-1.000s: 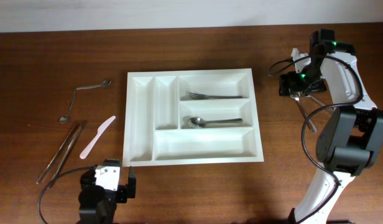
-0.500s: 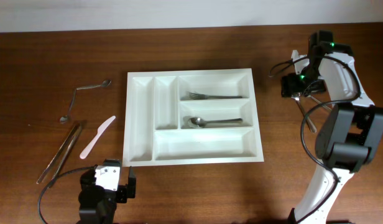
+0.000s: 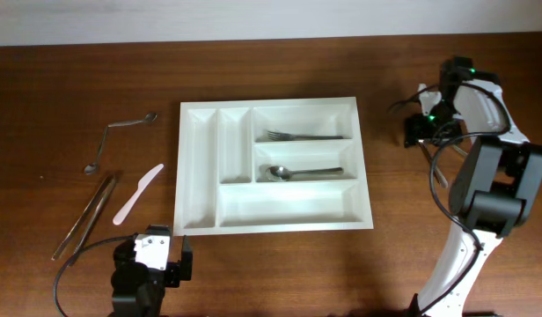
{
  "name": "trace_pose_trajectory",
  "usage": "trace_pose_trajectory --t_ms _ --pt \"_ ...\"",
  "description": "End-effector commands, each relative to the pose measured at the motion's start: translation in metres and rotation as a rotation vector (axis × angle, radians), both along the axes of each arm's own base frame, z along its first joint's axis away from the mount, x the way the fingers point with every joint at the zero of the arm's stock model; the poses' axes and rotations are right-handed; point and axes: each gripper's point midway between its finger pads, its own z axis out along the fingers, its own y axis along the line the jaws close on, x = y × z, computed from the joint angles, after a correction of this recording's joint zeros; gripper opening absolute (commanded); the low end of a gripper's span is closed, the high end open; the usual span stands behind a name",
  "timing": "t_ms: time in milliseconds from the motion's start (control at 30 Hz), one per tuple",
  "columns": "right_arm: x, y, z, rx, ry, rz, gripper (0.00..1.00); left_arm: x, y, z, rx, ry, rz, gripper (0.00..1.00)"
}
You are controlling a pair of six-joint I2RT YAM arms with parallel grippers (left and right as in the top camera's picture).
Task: Pack container
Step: 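Move the right gripper back over the remaining spoon and fork, then lower the right gripper toward the remaining silver spoon's handle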
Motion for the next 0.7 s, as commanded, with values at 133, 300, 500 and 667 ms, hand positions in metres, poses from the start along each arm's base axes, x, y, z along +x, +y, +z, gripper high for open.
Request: trace_pose_trajectory --t_ms 133,300,500,667 --pt "-0.008 -0.018 -0.004 0.026 0.008 -0.062 0.67 0.000 0.001 -0.001 0.015 0.000 -0.004 0.99" --pt "-0.005 -0.015 -0.004 0.035 -0.002 -0.055 0.65 0.000 0.001 -0.001 0.015 0.000 -0.004 0.99" --pt "-0.002 -0.006 -0.005 0.048 -0.008 -0.038 0.61 0.000 0.001 -0.001 0.015 0.000 -0.004 0.99" --pt "-0.003 -0.008 -0.011 0.017 -0.009 0.030 0.62 0.000 0.001 -0.001 0.015 0.000 -0.004 0.99"
